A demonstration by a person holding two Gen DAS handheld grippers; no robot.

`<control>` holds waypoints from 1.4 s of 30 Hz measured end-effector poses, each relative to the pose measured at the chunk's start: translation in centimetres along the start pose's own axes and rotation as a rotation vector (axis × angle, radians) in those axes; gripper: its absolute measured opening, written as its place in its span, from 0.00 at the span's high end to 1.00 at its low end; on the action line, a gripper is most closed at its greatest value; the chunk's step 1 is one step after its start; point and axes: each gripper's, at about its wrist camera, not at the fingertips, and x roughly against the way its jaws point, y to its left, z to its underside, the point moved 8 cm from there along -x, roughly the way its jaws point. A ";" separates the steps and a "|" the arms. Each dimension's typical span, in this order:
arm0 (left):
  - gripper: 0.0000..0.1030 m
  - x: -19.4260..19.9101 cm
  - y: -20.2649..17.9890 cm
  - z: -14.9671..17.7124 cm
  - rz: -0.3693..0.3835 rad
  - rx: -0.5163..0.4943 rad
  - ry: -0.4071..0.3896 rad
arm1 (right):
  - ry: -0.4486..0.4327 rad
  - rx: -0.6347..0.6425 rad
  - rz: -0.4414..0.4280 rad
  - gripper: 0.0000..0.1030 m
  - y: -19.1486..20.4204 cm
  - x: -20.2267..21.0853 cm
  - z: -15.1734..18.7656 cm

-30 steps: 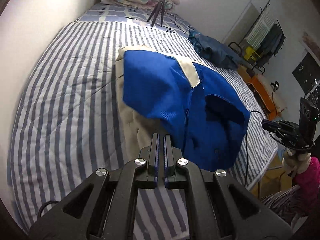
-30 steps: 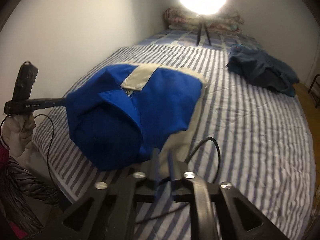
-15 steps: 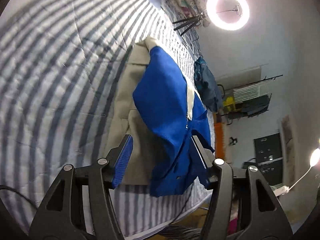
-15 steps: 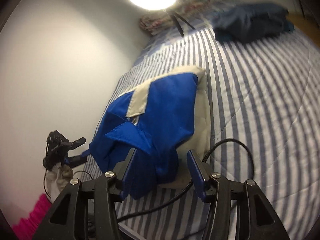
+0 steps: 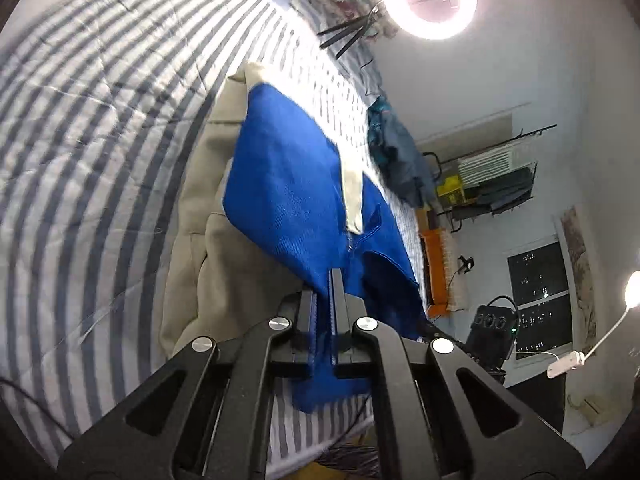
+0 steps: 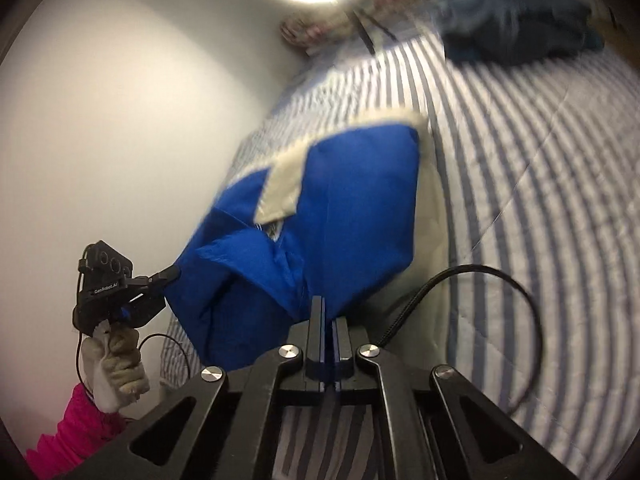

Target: Fold large clothes

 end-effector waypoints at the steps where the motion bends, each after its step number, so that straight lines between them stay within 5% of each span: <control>1: 0.98 0.5 0.1 0.3 -0.004 0.001 -0.002 | -0.012 0.001 -0.015 1.00 0.4 1.1 0.0; 5: 0.98 -0.8 3.3 2.4 -0.109 -0.018 0.045 | 0.004 -0.022 -0.046 1.00 -0.1 1.7 1.4; 8: 0.98 -3.4 6.6 4.1 -0.204 0.002 0.080 | 0.100 -0.034 0.055 1.00 -2.2 -2.0 3.9; 13: 0.97 -3.0 5.4 4.1 -0.267 -0.093 0.076 | 0.121 -0.018 0.098 1.00 -3.2 -3.1 4.4; 15: 0.95 -2.4 4.8 3.8 -0.297 -0.118 0.073 | 0.118 0.015 0.097 0.97 -2.2 -1.9 3.8; 17: 0.95 -1.1 3.9 3.5 -0.316 -0.137 0.041 | 0.095 0.062 0.127 0.81 -1.2 -0.5 2.9; 21: 0.95 2.0 1.6 3.1 -0.313 -0.202 -0.035 | 0.045 0.178 0.062 0.76 2.6 2.8 2.4; 24: 0.95 2.9 0.0 2.9 -0.298 -0.265 -0.047 | 0.113 0.291 -0.027 0.77 5.6 2.5 4.2; 28: 0.95 1.0 -1.9 2.8 -0.292 -0.299 -0.034 | 0.235 0.408 0.019 0.79 6.7 -1.8 7.0; 31: 0.95 -1.1 -2.4 3.2 -0.289 -0.313 0.004 | 0.276 0.421 0.052 0.79 6.0 -4.3 7.4; 38: 0.95 -2.5 -2.2 3.7 -0.308 -0.331 0.031 | 0.120 0.328 0.135 0.78 3.7 -4.6 0.2; 42: 0.95 -3.1 -1.9 3.4 -0.314 -0.324 0.035 | 0.147 0.274 0.155 0.74 2.0 -6.3 -0.8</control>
